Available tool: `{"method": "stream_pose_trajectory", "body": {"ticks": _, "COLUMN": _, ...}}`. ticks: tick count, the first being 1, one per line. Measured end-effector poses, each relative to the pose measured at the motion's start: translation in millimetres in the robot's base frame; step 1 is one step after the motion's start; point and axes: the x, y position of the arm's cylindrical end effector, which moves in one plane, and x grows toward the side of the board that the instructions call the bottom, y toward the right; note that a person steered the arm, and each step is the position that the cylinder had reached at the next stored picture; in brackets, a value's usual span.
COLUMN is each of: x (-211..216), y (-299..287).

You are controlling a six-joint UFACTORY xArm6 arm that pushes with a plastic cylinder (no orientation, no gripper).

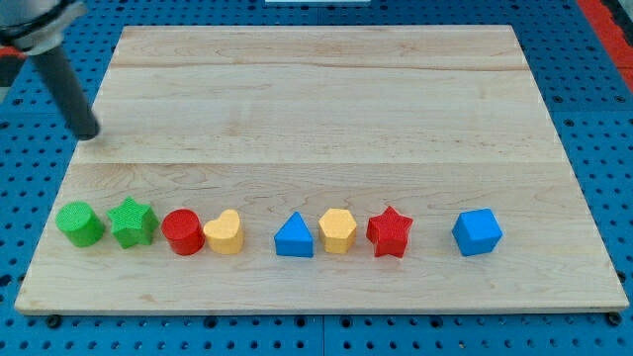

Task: Push the green blocks to the top left of red circle

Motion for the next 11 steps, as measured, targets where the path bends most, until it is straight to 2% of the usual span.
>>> {"method": "stream_pose_trajectory", "body": {"ticks": 1, "x": 1.6, "y": -2.0}}
{"method": "stream_pose_trajectory", "body": {"ticks": 2, "x": 23.1, "y": -1.7}}
{"method": "stream_pose_trajectory", "body": {"ticks": 3, "x": 72.5, "y": 0.1}}
{"method": "stream_pose_trajectory", "body": {"ticks": 6, "x": 130.0, "y": 28.8}}
{"method": "stream_pose_trajectory", "body": {"ticks": 7, "x": 137.0, "y": 56.0}}
{"method": "stream_pose_trajectory", "body": {"ticks": 9, "x": 154.1, "y": 73.1}}
{"method": "stream_pose_trajectory", "body": {"ticks": 11, "x": 129.2, "y": 112.1}}
